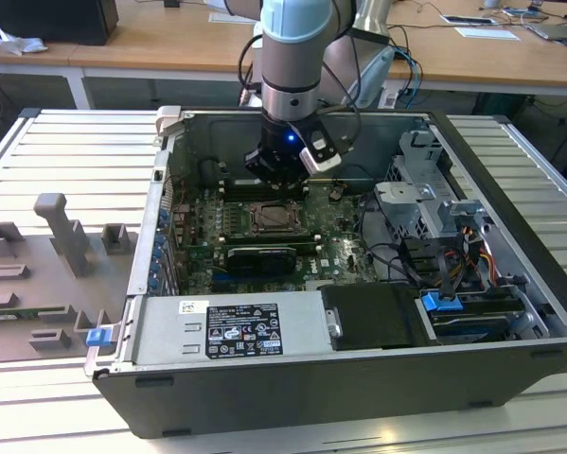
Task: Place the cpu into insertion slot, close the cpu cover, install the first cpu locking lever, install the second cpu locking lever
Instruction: 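Install the first cpu locking lever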
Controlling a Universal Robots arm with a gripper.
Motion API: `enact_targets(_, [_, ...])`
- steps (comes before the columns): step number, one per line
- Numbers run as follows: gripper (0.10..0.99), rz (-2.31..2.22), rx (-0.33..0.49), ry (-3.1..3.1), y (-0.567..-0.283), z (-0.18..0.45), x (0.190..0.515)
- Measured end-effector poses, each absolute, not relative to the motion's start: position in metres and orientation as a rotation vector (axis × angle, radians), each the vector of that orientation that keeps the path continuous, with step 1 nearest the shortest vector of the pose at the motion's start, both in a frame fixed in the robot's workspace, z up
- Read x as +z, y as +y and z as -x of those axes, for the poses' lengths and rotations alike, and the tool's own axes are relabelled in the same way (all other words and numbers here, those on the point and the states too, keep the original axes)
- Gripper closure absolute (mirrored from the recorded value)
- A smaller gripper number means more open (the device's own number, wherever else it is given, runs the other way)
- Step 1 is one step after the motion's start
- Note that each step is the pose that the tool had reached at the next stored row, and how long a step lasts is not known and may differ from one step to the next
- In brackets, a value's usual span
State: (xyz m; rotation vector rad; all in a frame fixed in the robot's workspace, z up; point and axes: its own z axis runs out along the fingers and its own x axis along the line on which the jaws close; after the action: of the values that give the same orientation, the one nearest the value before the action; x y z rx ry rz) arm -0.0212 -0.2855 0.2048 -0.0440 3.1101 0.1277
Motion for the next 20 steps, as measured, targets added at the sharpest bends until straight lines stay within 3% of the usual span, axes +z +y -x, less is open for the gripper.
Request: enact_targets(20, [0.98, 0.024, 0.114, 3.11, -0.288, 0.019, 0.212])
